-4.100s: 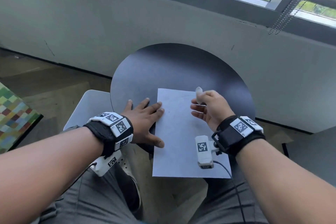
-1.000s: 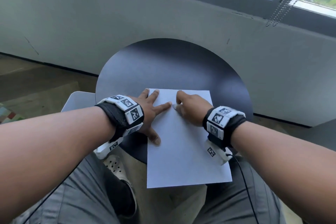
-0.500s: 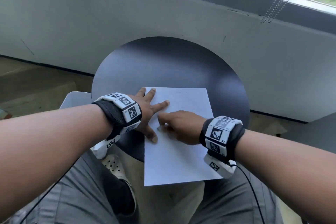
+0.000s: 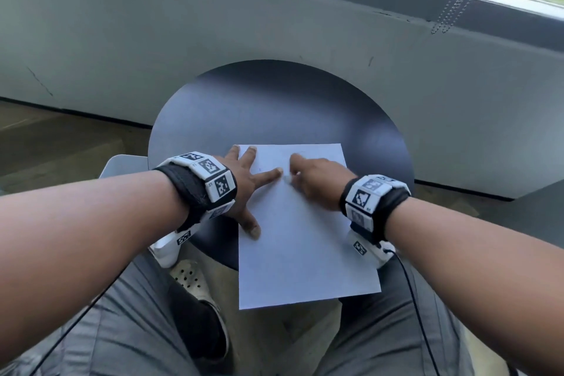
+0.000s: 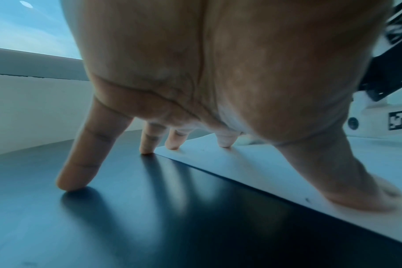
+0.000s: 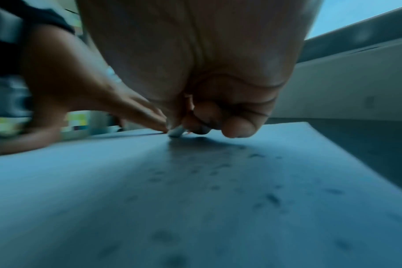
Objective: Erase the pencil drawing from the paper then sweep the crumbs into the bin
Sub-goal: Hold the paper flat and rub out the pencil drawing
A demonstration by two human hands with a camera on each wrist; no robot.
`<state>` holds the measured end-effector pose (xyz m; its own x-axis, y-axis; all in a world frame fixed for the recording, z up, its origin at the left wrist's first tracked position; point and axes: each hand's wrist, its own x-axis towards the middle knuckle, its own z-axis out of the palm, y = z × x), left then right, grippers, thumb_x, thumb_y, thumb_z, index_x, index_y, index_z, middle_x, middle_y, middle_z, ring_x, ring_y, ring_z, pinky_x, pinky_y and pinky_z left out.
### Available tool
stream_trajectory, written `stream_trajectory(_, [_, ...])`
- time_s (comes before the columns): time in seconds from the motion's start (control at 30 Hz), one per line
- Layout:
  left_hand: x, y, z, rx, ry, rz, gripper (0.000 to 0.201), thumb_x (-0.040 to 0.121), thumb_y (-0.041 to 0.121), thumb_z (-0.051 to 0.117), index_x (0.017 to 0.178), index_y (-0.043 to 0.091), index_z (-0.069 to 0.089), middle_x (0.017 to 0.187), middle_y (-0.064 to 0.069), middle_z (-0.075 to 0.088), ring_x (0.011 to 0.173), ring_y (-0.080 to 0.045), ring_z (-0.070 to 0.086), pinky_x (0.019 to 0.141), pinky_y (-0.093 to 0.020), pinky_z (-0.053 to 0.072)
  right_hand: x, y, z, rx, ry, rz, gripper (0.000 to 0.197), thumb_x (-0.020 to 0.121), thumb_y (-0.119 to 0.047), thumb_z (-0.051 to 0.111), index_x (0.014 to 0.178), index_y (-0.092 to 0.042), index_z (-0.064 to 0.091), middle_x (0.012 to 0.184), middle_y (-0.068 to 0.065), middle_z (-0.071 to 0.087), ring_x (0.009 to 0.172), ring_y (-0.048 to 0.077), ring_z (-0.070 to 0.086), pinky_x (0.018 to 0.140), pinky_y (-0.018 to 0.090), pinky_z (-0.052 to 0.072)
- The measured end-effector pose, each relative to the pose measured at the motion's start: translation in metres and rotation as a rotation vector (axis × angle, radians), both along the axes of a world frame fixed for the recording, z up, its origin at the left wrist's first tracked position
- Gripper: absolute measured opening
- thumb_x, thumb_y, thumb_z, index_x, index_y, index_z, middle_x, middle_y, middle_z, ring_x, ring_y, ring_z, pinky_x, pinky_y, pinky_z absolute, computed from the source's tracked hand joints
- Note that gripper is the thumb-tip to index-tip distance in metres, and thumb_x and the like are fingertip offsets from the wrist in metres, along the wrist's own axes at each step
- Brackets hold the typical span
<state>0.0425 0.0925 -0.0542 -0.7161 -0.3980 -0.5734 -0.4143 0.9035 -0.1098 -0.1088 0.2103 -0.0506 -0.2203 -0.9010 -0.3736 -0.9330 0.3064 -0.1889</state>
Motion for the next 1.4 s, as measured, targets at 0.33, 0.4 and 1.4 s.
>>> stream_trajectory(0.33, [-0.001,0.001,0.001,-0.002,-0.014,0.005,0.131,0.051,0.088,0.068,0.144,0.059,-0.019,0.163,-0.008,-0.017,0.15,-0.038,-0.013,0.109,-0.065,0.032,0.01,0.01,0.001,0.013,-0.05,0.068,0.021,0.101,-0.038,0.041,0.11,-0.02,0.045,0.106,0.01,0.061,0.091,0.029,0.053,0.077,0.038,0.045])
stream_trajectory(0.4, [0.0,0.002,0.002,-0.007,-0.014,0.007,0.13,0.052,0.088,0.068,0.144,0.058,-0.019,0.163,-0.008,-0.017,0.15,-0.038,-0.012,0.109,-0.065,0.031,0.002,0.003,0.001,-0.038,-0.006,-0.059,0.021,0.103,-0.038,0.039,0.107,-0.018,0.041,0.1,0.011,0.059,0.087,0.031,0.052,0.074,0.038,0.044])
stream_trajectory(1.4, [-0.008,0.008,0.011,0.037,-0.037,-0.018,0.133,0.057,0.076,0.078,0.152,0.049,-0.011,0.163,-0.01,-0.02,0.15,-0.038,-0.011,0.114,-0.062,0.021,0.026,0.02,-0.005,0.018,-0.146,0.126,0.022,0.1,-0.042,0.046,0.108,-0.022,0.045,0.093,0.003,0.061,0.087,0.029,0.055,0.077,0.038,0.048])
